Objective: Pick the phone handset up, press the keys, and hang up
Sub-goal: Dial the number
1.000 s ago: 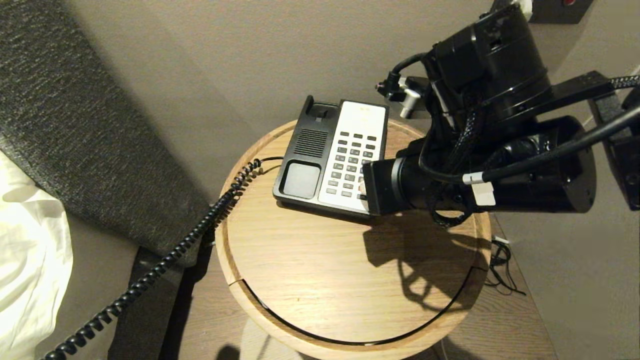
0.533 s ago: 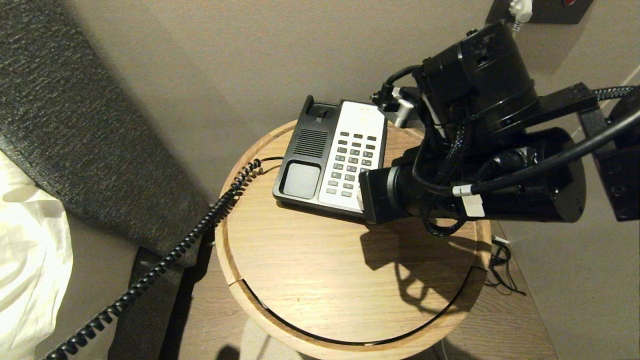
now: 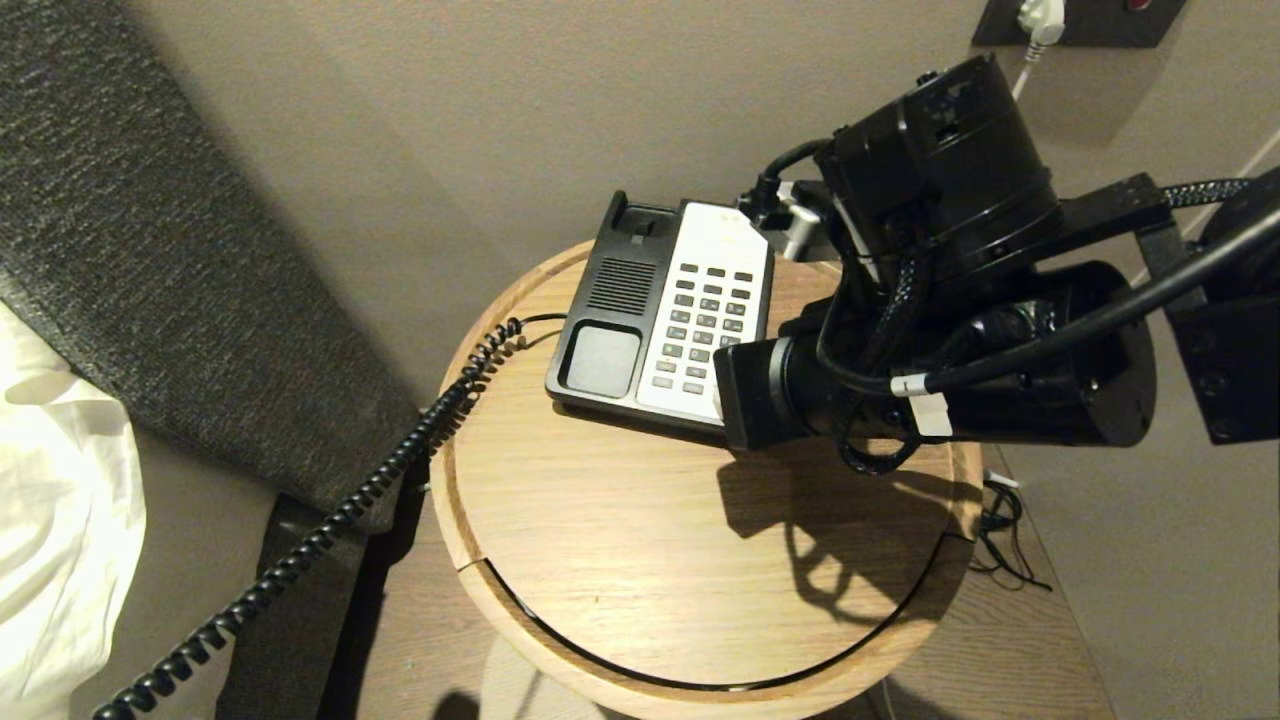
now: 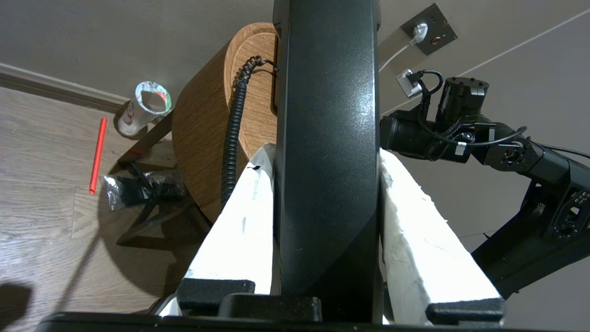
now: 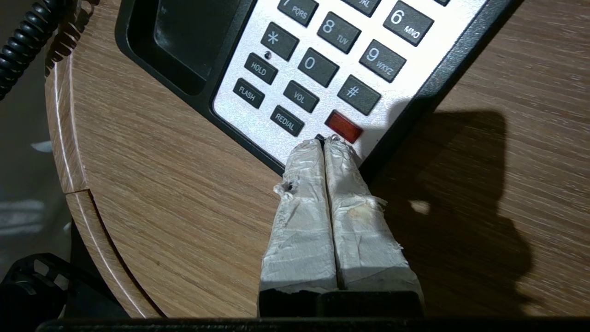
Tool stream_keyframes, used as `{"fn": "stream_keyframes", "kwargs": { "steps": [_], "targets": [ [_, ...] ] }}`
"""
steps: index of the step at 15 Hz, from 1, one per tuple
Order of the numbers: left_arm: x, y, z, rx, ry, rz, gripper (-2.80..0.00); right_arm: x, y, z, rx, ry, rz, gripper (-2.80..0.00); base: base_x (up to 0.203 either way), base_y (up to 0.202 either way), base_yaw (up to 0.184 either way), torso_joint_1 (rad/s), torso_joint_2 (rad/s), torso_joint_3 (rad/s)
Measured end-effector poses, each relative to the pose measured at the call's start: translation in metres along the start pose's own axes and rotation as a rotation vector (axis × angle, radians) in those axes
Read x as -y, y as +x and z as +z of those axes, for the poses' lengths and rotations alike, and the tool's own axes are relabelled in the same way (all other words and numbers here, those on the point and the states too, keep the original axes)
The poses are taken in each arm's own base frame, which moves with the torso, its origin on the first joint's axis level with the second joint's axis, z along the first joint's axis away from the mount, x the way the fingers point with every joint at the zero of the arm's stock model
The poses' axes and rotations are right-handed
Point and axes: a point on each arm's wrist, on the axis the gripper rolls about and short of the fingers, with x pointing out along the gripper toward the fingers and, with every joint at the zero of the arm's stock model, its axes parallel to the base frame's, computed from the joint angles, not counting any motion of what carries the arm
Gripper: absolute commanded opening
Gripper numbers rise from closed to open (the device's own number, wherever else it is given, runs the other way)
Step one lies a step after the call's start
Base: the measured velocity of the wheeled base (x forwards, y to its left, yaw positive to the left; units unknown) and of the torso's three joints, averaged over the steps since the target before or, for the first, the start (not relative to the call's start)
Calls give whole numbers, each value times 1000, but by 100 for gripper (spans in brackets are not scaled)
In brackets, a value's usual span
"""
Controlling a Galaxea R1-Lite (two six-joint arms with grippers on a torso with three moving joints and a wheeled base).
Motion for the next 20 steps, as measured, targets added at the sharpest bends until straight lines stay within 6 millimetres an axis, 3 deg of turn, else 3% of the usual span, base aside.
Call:
{"fn": "stream_keyframes", "kwargs": {
  "steps": [10, 20],
  "targets": [
    [-1, -1, 0, 1, 0, -1, -280, 2, 6, -5, -22, -5, -12, -280, 0, 0, 0, 0, 0, 0],
    [-2, -2, -2, -1, 0, 1, -280, 4, -9, 0, 5, 3, 1, -280, 0, 0, 0, 0, 0, 0]
  ]
}}
